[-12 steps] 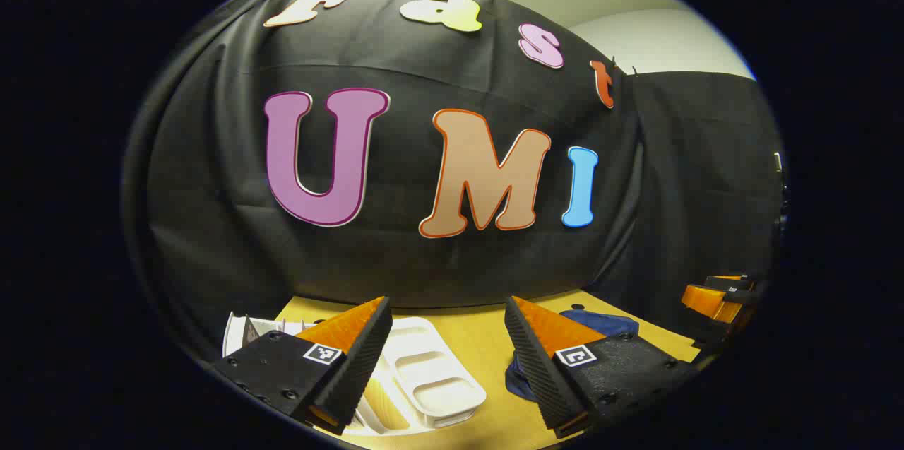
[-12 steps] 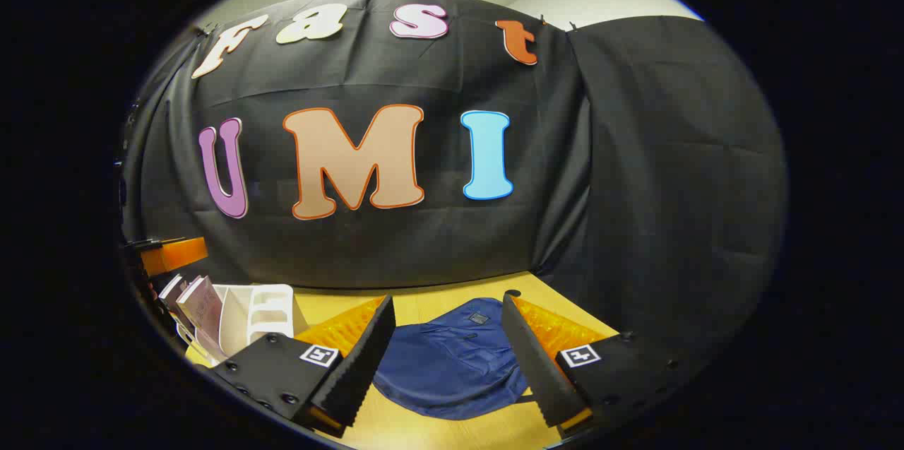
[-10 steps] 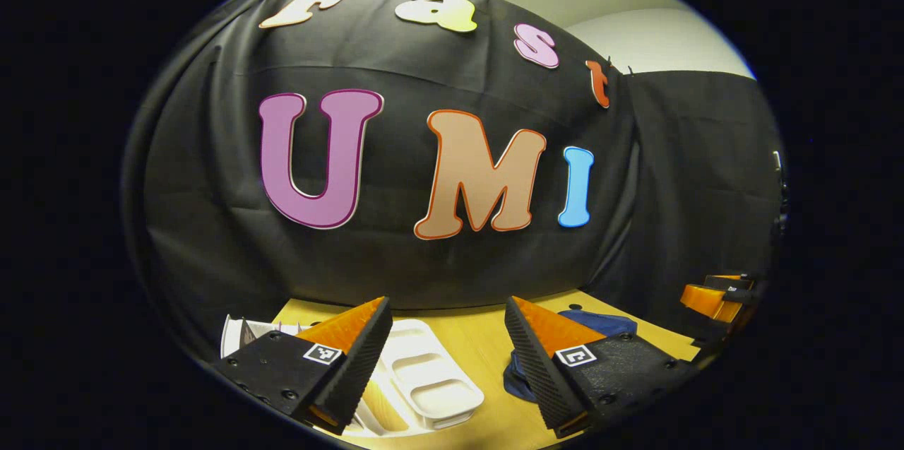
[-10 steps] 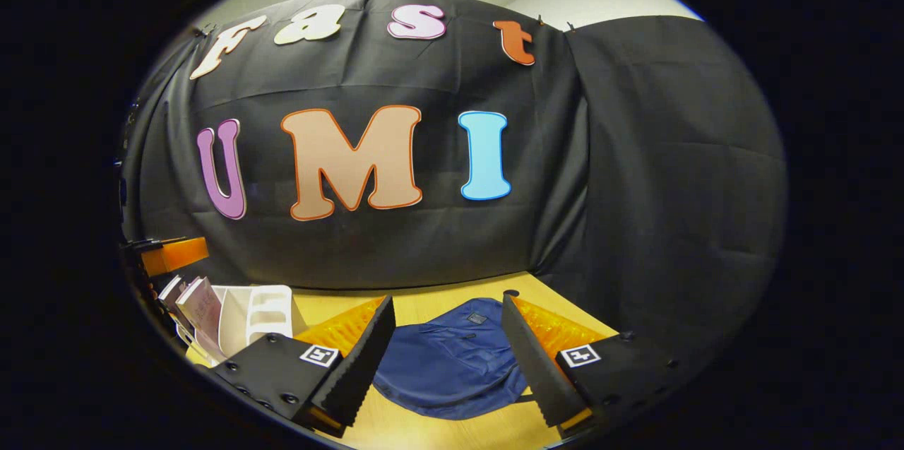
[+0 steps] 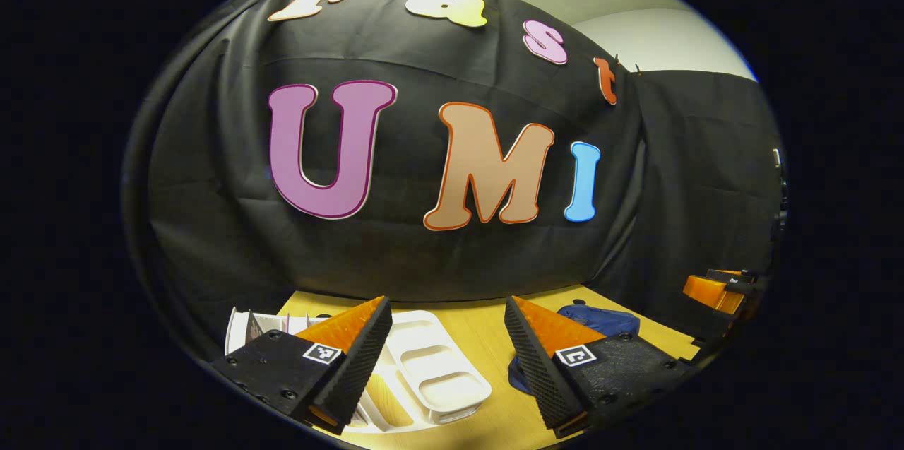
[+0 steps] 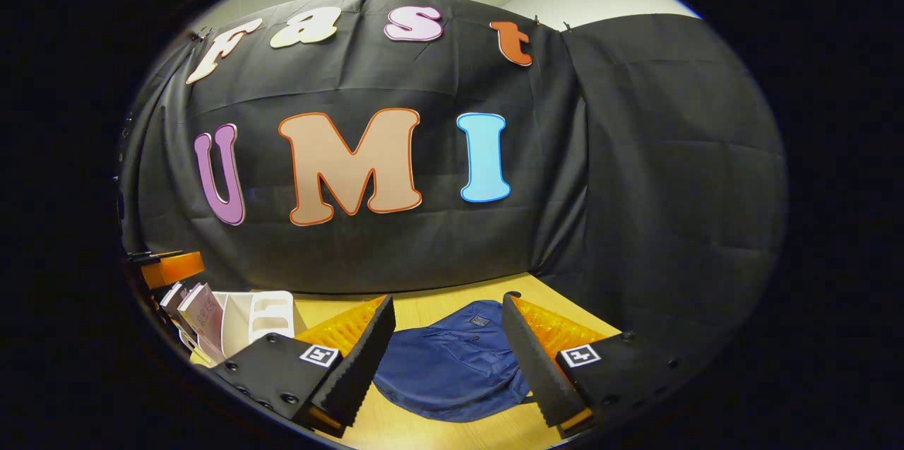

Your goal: Open the schoolbag, grab two books from the bookshelf and put them into the schoolbag.

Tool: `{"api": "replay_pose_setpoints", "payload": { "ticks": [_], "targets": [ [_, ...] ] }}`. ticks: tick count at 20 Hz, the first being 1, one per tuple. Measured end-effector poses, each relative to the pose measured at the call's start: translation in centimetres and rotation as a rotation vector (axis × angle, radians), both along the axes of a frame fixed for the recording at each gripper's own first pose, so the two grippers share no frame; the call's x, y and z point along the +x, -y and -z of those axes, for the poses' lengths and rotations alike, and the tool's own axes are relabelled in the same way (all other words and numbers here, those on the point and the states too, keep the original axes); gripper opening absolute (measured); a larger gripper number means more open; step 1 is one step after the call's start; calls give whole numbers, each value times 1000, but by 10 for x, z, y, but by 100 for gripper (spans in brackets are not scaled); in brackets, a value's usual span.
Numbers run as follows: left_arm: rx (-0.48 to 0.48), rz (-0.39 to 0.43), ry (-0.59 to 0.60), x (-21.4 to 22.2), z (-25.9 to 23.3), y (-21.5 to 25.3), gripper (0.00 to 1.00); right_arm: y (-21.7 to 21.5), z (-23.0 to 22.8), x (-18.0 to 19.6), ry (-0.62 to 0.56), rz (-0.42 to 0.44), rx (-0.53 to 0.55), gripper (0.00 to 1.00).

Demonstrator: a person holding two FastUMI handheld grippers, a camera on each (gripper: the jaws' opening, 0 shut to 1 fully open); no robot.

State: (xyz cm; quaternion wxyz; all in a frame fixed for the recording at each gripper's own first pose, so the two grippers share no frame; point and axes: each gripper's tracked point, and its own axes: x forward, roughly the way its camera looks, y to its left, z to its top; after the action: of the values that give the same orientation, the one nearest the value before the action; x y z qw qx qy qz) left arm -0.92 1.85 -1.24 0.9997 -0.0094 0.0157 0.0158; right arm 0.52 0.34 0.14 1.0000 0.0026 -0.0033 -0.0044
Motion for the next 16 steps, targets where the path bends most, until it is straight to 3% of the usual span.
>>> {"api": "replay_pose_setpoints", "payload": {
  "ticks": [10,16],
  "targets": [
    [-3,-78,-15,-31,8,-16,93,4,11,-1,-10,-17,-17,95],
    [1,-157,-16,-57,11,-33,90,0,24,1,-34,-59,-81,98]
  ]
}}
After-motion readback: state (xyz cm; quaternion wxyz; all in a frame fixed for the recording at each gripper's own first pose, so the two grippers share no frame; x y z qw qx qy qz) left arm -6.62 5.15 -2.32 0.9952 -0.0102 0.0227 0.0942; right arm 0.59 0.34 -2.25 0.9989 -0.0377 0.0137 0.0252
